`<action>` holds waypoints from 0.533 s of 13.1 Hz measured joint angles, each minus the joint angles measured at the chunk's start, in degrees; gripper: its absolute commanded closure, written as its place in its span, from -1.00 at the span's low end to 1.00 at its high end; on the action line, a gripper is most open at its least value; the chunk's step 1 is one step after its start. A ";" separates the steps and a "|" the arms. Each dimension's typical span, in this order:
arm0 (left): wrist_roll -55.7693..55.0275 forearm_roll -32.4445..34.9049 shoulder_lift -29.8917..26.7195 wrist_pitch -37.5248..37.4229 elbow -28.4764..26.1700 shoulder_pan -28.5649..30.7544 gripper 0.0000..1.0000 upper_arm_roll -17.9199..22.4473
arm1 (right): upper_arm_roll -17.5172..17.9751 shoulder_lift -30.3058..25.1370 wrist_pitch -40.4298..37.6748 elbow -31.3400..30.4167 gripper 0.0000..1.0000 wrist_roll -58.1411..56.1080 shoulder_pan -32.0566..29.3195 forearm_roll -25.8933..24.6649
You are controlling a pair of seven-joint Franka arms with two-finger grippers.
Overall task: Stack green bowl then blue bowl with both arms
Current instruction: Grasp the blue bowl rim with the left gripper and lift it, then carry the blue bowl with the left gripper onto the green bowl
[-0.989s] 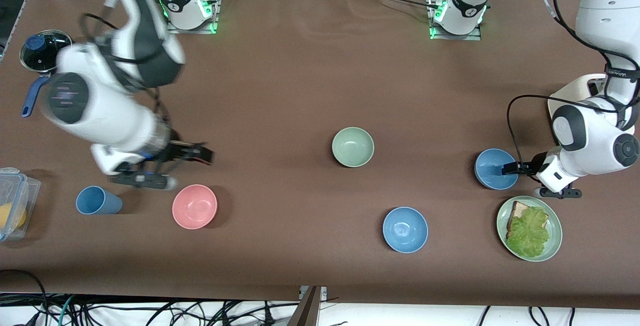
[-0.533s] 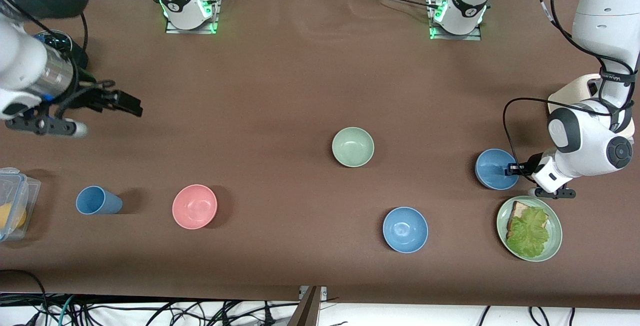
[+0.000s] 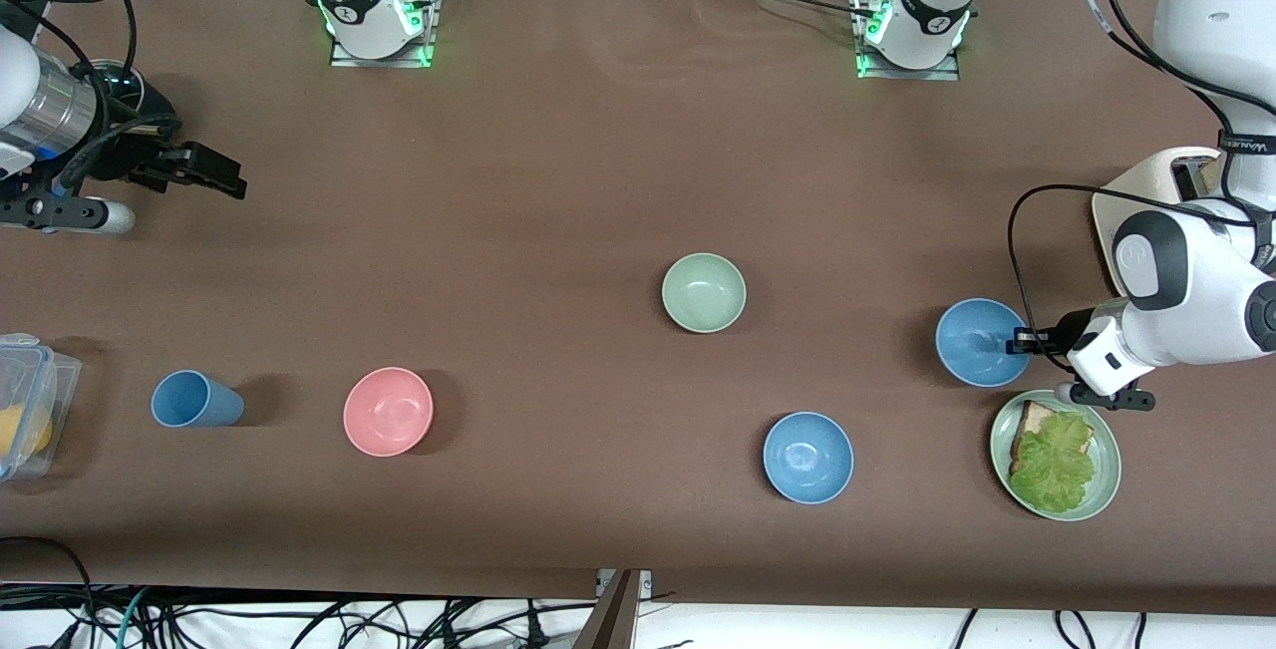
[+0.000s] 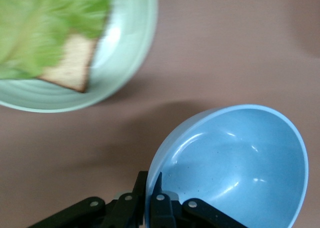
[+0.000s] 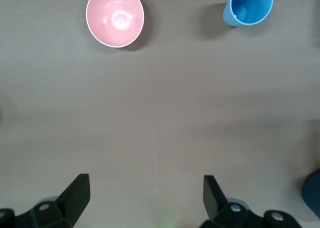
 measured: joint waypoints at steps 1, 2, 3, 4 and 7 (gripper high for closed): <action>-2.30 -0.04 -0.89 -1.97 0.64 -0.02 1.00 -2.04 | 0.04 0.00 0.00 0.00 -1.00 0.00 0.11 -0.30; -5.81 -0.07 -1.74 -3.41 0.77 0.01 1.00 -4.82 | 0.07 0.00 0.00 0.01 -1.00 -0.01 0.15 -0.88; -10.53 -0.10 -2.39 -4.24 0.76 -0.05 1.00 -8.17 | 0.07 0.00 0.00 0.02 -1.00 -0.04 0.16 -1.35; -15.82 -0.41 -2.74 -4.43 0.76 -0.18 1.00 -11.93 | 0.07 0.00 0.05 0.19 -1.00 -0.12 0.18 -1.50; -25.53 -3.34 -3.06 -4.43 0.18 -1.16 1.00 -20.92 | 0.09 0.03 0.08 1.01 -1.00 -0.41 0.29 -1.53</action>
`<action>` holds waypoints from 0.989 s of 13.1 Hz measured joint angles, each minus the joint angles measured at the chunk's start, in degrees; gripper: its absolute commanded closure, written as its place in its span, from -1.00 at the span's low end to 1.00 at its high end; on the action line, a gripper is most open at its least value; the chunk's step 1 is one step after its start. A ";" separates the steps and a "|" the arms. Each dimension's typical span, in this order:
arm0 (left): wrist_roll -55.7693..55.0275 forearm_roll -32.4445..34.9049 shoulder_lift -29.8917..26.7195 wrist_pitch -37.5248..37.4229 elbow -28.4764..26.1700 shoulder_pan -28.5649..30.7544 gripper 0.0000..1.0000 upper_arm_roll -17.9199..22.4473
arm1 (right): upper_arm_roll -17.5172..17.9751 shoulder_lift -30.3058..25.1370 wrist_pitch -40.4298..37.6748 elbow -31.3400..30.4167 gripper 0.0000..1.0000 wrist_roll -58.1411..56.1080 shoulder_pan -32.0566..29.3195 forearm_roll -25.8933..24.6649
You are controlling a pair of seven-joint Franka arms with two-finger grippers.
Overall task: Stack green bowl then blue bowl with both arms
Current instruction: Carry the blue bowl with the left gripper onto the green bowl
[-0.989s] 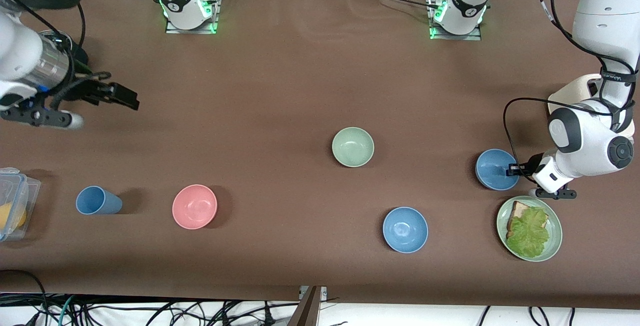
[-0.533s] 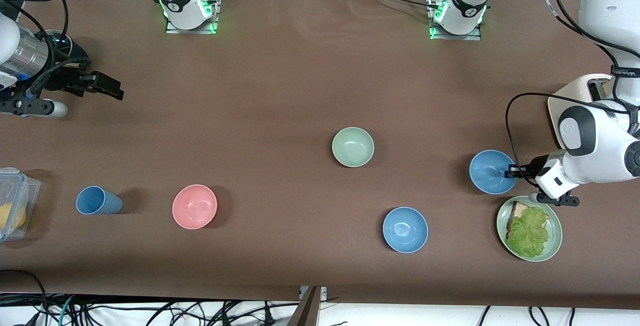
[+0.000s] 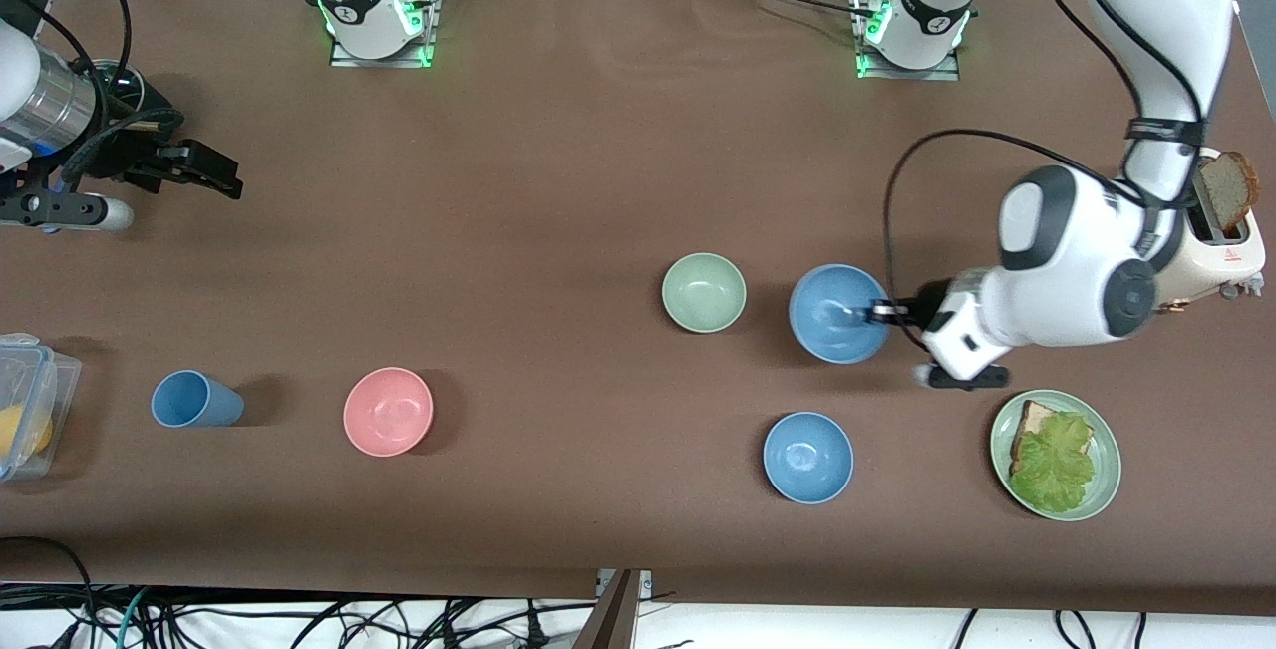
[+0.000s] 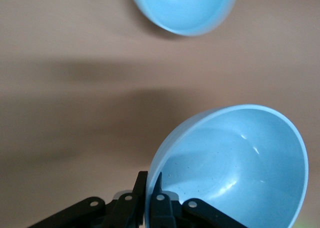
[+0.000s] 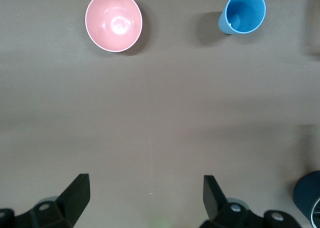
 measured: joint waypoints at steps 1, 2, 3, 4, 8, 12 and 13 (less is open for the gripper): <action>-1.23 -1.23 0.00 0.19 -0.61 -0.29 1.00 -1.74 | -0.04 0.23 0.06 0.12 -1.00 -0.19 -0.01 -0.01; -2.52 -2.09 -0.01 1.22 -1.43 -0.64 1.00 -3.30 | -0.06 0.65 0.21 0.57 -1.00 -0.30 0.00 -0.07; -4.20 -2.20 -0.02 3.92 -2.86 -1.32 1.00 -4.57 | -0.05 1.03 0.30 1.13 -1.00 -0.31 0.06 -0.20; -5.84 -2.21 0.01 8.64 -5.10 -2.77 1.00 -5.12 | -0.05 1.27 0.39 1.54 -1.00 -0.32 0.11 -0.29; -8.47 -2.21 0.66 26.08 -15.62 -8.65 1.00 -5.16 | -0.05 1.40 0.47 2.04 -1.00 -0.37 0.23 -0.30; -8.49 -2.21 0.76 27.05 -16.62 -8.49 -0.99 -4.47 | -0.05 1.41 0.47 2.04 -1.00 -0.38 0.24 -0.30; -8.49 -2.21 0.76 27.06 -16.62 -8.49 -1.00 -4.48 | -0.05 1.41 0.47 2.04 -1.00 -0.38 0.24 -0.30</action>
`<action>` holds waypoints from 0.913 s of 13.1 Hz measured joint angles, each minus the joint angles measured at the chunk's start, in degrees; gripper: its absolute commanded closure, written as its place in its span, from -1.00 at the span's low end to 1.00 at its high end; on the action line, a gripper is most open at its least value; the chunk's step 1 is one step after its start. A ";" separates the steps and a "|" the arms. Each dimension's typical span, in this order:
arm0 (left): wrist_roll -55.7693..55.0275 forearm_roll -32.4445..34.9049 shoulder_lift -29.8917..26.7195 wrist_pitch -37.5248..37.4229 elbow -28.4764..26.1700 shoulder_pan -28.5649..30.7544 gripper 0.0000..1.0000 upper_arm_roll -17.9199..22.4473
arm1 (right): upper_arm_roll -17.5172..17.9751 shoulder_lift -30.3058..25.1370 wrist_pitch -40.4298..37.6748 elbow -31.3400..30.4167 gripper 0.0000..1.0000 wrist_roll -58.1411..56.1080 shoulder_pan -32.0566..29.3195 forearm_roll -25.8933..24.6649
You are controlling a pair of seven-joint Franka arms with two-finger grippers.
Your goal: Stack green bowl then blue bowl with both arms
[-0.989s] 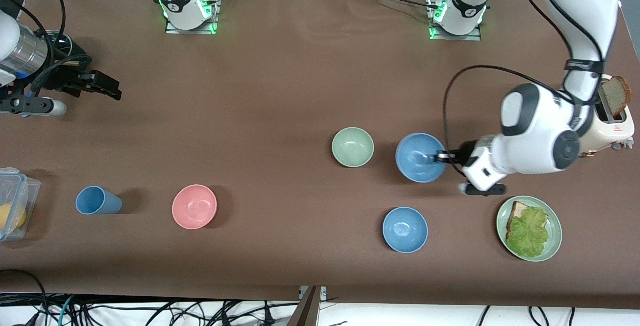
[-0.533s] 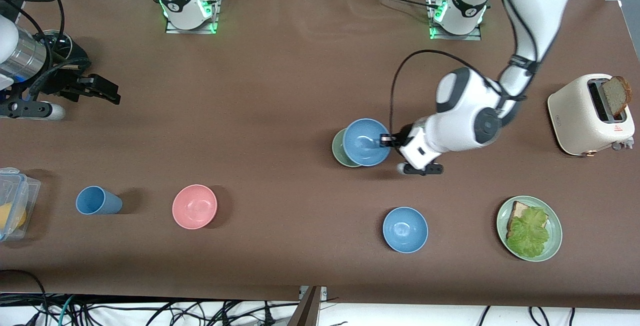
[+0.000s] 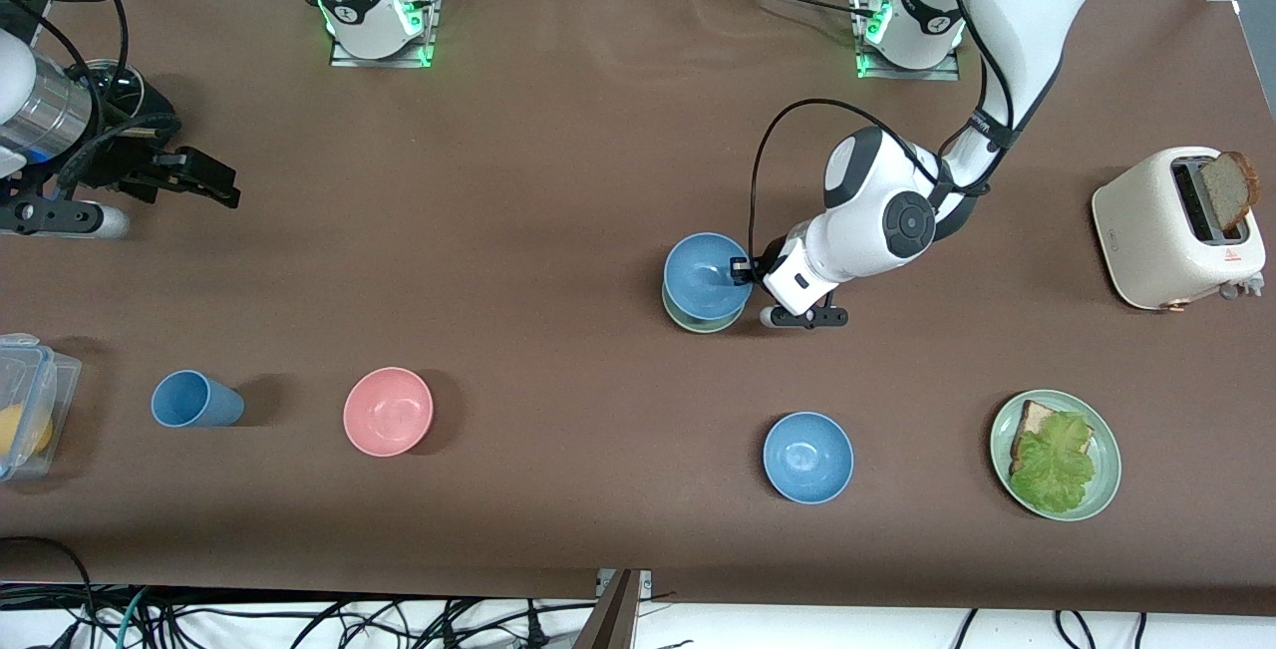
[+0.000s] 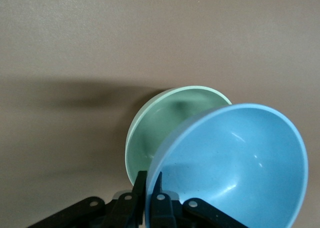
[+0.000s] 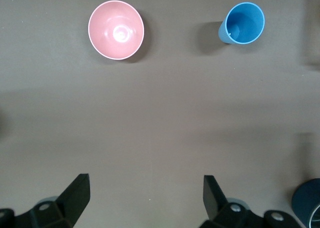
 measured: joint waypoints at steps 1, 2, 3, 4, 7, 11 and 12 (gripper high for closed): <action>0.03 0.01 0.00 0.00 0.00 -0.11 -1.00 -0.01 | 0.00 0.00 0.00 0.00 -1.00 0.00 0.00 0.00; 0.04 0.03 0.00 0.00 0.00 -0.25 -1.00 -0.02 | 0.00 0.00 0.00 0.00 -1.00 0.00 0.00 0.00; 0.05 0.04 0.00 0.00 0.01 -0.32 -1.00 -0.02 | 0.00 0.00 0.00 0.00 -1.00 0.00 0.00 0.00; 0.05 0.04 -0.03 0.01 0.07 -0.30 -1.00 0.01 | -0.03 0.00 0.00 0.00 -1.00 0.00 0.00 0.00; 0.05 0.07 -1.30 -0.67 0.77 0.00 -1.00 0.79 | -0.15 0.02 0.00 0.00 -1.00 0.00 -0.03 0.00; 0.05 6.61 -8.94 -19.24 6.33 0.52 -1.00 8.49 | -0.17 0.06 0.02 0.05 -1.00 0.00 -0.04 0.00; 0.09 8.60 -10.78 -24.22 8.50 0.79 -1.00 10.73 | -0.17 0.08 0.02 0.05 -1.00 0.00 -0.05 0.00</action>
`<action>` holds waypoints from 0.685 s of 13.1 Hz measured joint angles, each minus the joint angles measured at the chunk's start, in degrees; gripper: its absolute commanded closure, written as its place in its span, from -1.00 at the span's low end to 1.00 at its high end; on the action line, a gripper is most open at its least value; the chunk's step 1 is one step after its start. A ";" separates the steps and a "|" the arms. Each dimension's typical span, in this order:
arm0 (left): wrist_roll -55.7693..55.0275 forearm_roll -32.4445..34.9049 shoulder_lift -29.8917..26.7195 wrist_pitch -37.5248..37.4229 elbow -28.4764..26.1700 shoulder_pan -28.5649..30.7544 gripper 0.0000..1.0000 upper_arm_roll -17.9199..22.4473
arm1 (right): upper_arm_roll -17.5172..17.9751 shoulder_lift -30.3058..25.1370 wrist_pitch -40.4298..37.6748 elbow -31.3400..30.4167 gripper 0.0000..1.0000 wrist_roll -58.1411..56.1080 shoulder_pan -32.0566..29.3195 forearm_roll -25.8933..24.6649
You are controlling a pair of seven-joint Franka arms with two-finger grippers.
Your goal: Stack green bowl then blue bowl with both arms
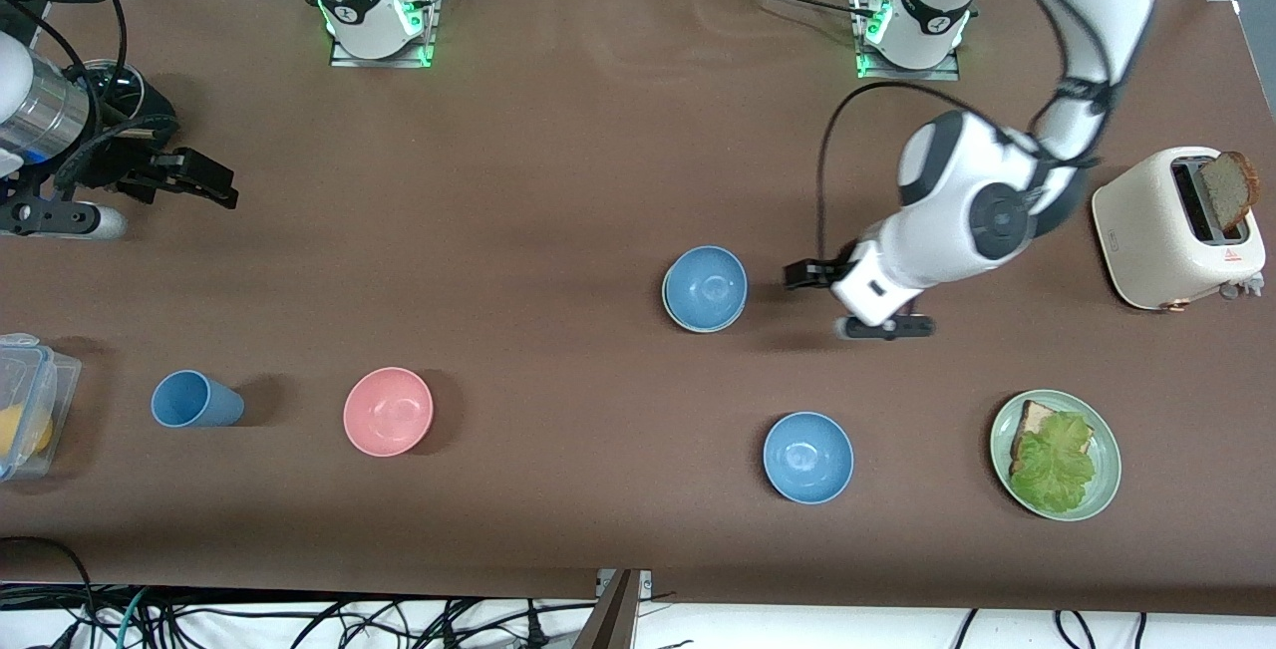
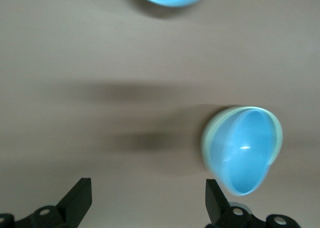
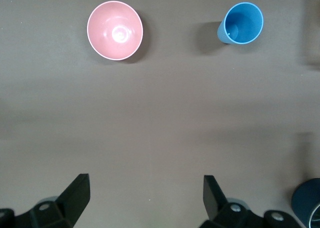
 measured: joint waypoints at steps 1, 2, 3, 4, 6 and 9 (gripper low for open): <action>0.10 1.92 -1.34 -3.91 2.17 0.25 -1.00 2.02 | -0.01 0.02 0.00 0.00 -1.00 0.00 0.00 0.00; 0.14 3.86 -2.21 -7.22 4.54 0.49 -1.00 3.81 | -0.02 0.05 0.00 0.00 -1.00 0.00 -0.01 0.00; 0.15 5.23 -2.73 -10.40 7.14 0.79 -1.00 5.35 | -0.02 0.06 0.00 0.00 -1.00 0.00 -0.01 0.00; 0.34 5.95 -2.92 -13.92 10.12 1.38 -1.00 6.36 | -0.03 0.08 0.00 0.00 -1.00 0.00 -0.01 0.00; 1.73 6.20 -3.05 -20.42 16.02 3.18 -1.00 6.94 | -0.03 0.12 -0.01 0.00 -1.00 0.00 -0.01 0.00; 2.78 6.20 -4.94 -23.88 19.14 4.84 -1.00 7.05 | -0.04 0.16 -0.02 0.00 -1.00 0.00 -0.02 0.00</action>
